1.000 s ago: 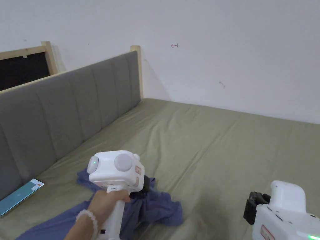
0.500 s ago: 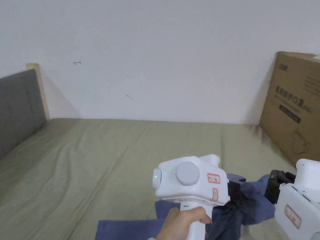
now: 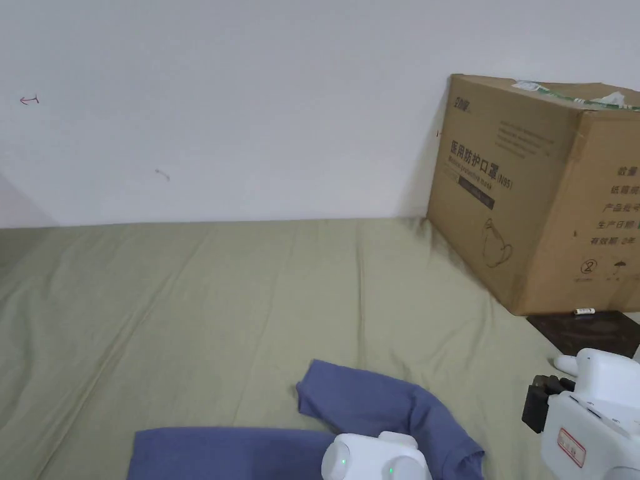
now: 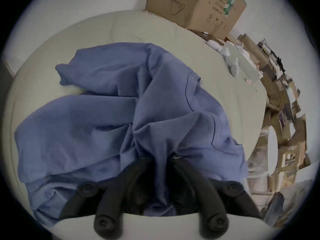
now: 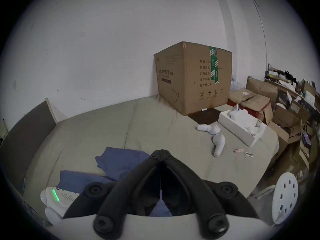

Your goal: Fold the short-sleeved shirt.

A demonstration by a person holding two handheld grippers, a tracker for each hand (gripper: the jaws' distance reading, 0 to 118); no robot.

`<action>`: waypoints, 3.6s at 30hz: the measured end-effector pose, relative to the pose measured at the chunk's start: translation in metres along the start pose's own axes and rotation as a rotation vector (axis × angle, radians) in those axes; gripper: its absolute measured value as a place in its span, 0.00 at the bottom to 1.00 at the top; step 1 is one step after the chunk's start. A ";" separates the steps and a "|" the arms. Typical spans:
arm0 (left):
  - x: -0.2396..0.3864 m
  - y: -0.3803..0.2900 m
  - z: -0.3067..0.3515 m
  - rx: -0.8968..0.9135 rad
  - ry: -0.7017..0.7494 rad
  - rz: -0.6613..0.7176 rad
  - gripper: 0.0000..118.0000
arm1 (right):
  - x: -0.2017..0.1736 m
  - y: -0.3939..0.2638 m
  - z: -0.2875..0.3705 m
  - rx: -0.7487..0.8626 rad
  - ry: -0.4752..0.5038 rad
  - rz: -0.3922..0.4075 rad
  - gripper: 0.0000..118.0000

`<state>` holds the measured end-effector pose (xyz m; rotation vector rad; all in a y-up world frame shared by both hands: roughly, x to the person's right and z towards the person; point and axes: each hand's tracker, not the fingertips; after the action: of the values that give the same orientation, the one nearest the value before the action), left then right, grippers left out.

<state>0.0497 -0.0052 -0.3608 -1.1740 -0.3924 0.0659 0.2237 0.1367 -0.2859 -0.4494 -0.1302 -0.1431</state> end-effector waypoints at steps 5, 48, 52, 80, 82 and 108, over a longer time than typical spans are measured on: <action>-0.024 0.012 0.040 0.097 -0.021 0.022 0.90 | -0.023 0.000 -0.001 0.000 0.066 0.050 0.00; -0.324 0.021 0.090 0.177 0.371 0.291 0.02 | -0.065 -0.022 -0.178 -0.388 0.222 0.175 0.51; -0.322 0.022 0.097 0.197 0.354 0.304 0.02 | -0.067 -0.003 -0.244 -0.472 0.189 0.287 0.73; -0.303 0.038 0.270 0.470 0.502 0.254 0.02 | -0.025 0.149 -0.164 -0.330 0.133 0.089 0.02; -0.298 0.043 0.300 0.507 0.491 0.254 0.02 | -0.016 0.175 -0.141 -0.281 0.145 0.047 0.02; -0.282 0.270 0.567 0.956 0.779 0.236 0.02 | -0.156 0.482 -0.090 0.135 0.220 -0.073 0.02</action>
<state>-0.3604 0.5309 -0.4949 -0.2279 0.4499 -0.0067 0.1593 0.5429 -0.5944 -0.2917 0.0598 -0.2529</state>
